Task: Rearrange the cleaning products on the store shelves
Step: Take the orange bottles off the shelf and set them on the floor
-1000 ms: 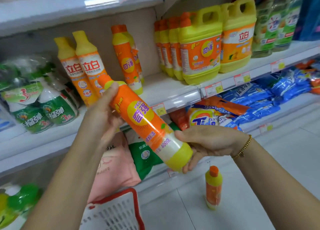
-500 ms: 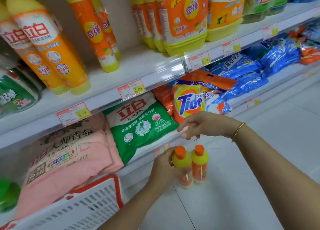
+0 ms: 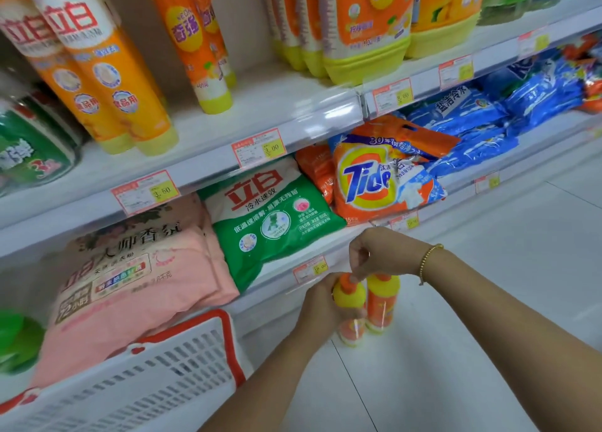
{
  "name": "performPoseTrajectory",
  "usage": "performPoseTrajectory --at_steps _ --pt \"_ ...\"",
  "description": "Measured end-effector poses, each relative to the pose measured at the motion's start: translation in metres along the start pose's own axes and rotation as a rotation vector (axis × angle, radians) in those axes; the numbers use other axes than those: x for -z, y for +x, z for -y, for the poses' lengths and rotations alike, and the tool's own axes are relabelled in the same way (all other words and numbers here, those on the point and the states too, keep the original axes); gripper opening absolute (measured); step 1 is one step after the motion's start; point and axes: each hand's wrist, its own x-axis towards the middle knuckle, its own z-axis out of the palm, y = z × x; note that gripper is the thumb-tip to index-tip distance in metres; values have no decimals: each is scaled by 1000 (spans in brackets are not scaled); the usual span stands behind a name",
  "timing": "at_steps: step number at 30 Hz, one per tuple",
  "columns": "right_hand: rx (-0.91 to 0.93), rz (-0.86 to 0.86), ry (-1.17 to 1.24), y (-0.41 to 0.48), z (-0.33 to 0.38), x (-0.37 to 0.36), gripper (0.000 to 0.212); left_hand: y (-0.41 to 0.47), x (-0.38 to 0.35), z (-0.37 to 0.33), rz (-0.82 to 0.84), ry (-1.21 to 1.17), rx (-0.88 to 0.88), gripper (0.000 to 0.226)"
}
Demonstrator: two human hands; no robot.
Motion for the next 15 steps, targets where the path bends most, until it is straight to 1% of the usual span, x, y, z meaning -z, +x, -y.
performPoseTrajectory --at_steps 2,4,6,8,10,12,14,15 --pt "53 -63 54 1 9 15 20 -2 11 -5 34 8 1 50" --pt "95 -163 145 -1 24 40 22 -4 23 -12 98 29 -5 50" --pt "149 -290 198 -2 45 67 27 -6 39 -25 124 60 -34 40" --pt "213 -405 248 0 71 93 24 -7 63 -49 89 77 -82 27" --pt "272 -507 314 8 95 116 22 -12 95 -89 -47 100 -195 16" --pt "318 -655 301 26 112 135 21 -18 133 -133 -299 82 -332 16" --pt "283 -786 131 54 121 148 19 -11 169 -169 -571 -13 -415 8" --pt "214 -799 -2 70 122 151 19 -2 185 -180 -674 -20 -431 11"
